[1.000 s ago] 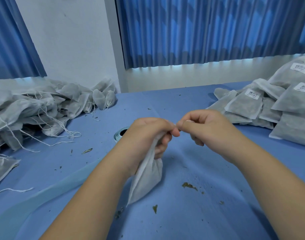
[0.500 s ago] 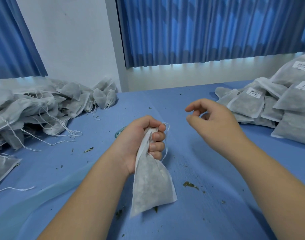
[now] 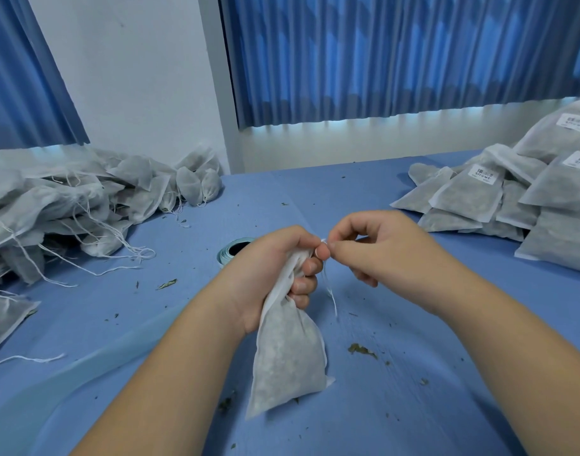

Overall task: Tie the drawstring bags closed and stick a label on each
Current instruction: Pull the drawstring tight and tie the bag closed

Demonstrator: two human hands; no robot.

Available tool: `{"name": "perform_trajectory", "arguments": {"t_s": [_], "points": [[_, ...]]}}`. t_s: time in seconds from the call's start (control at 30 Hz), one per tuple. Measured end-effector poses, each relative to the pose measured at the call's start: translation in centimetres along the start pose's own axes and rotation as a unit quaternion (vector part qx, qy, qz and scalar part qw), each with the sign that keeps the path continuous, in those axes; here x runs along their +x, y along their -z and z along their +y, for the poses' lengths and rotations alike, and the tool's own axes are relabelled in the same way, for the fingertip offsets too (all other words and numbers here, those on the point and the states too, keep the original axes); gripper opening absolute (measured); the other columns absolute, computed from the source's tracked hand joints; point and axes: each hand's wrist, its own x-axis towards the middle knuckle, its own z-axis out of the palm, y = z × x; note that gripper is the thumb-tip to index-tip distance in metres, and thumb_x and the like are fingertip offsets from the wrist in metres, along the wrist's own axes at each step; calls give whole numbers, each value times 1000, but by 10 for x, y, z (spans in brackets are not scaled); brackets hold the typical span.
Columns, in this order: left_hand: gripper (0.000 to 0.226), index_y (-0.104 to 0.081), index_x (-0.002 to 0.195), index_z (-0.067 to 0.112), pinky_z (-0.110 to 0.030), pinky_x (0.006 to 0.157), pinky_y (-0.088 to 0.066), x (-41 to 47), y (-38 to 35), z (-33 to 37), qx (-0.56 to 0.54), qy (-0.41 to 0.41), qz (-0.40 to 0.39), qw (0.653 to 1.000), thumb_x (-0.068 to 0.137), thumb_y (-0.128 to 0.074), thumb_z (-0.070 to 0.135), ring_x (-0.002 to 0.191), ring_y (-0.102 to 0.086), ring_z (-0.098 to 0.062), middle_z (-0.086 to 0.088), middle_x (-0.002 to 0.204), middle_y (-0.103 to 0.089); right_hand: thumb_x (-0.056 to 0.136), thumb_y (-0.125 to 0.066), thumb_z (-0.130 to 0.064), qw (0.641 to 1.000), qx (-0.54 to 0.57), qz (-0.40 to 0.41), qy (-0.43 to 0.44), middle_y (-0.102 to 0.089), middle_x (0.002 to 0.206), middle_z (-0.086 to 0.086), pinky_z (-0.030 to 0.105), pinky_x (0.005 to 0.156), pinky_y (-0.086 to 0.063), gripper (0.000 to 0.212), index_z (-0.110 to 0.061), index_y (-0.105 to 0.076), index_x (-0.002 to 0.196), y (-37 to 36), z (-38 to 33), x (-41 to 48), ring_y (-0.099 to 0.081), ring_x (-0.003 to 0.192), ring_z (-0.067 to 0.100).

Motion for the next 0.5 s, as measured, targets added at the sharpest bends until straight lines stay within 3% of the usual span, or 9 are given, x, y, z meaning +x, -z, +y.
{"name": "perform_trajectory", "arguments": {"t_s": [0.3, 0.4, 0.5], "points": [[34, -64, 59, 19, -19, 41, -34, -1, 1, 0, 66, -2, 5, 998, 89, -50, 21, 44, -38, -9, 4, 58, -47, 73, -65, -19, 999, -3, -35, -17, -50, 50, -8, 21, 45, -40, 8, -19, -65, 65, 2, 3, 1, -47, 46, 9], [25, -66, 62, 18, -20, 41, -35, -2, 2, 1, 84, -10, -1, 996, 84, -56, 23, 45, -39, -10, 3, 60, -49, 63, -60, -28, 999, 6, -48, -22, -51, 52, -3, 22, 47, -39, 9, -22, -65, 61, 3, 2, 1, -46, 48, 12], [17, -66, 65, 17, -21, 42, -35, -4, 2, 2, 99, -24, 2, 995, 79, -59, 22, 45, -40, -11, 2, 62, -49, 65, -58, -26, 998, 21, -59, -22, -52, 53, -1, 20, 46, -40, 9, -23, -64, 60, 4, 1, 0, -46, 47, 11]]}}
